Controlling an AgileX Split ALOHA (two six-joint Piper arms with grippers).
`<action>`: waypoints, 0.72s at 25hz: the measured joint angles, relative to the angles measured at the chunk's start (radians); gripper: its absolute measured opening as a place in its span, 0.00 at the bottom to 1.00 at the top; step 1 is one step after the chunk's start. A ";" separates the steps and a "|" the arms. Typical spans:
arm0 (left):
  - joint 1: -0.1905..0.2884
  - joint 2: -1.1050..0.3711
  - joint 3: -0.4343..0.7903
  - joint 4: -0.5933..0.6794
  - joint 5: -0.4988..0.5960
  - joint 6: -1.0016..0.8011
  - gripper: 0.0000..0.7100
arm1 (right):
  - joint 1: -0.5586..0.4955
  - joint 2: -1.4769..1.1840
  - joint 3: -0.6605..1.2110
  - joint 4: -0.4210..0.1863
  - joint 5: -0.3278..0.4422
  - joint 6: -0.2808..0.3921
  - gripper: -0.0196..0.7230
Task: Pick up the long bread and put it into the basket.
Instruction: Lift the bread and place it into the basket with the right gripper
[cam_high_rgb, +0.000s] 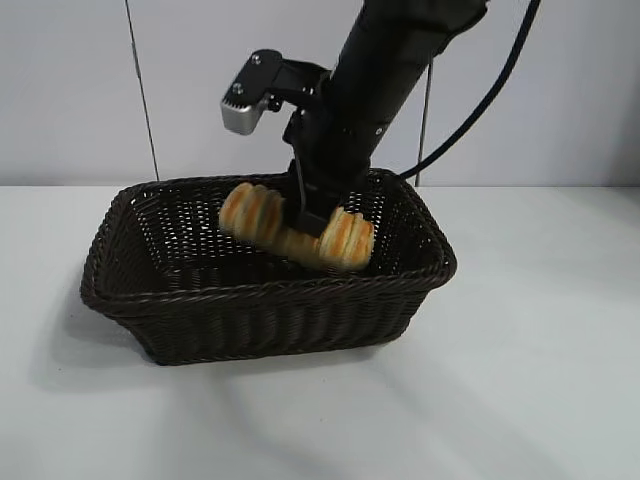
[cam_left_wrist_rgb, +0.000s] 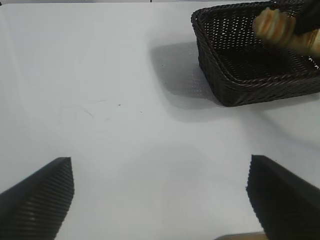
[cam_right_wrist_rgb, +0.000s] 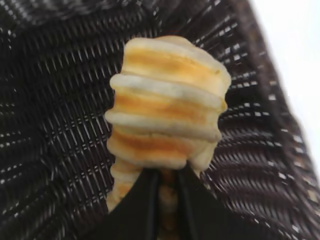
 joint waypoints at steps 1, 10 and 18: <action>0.000 0.000 0.000 0.000 0.000 0.000 0.96 | 0.000 0.000 -0.001 0.000 -0.009 0.000 0.11; 0.000 0.000 0.000 0.000 0.000 0.000 0.96 | 0.000 0.000 -0.054 0.037 0.016 0.000 0.67; 0.000 0.000 0.000 0.000 0.000 0.000 0.96 | 0.000 -0.041 -0.184 0.073 0.117 0.154 0.95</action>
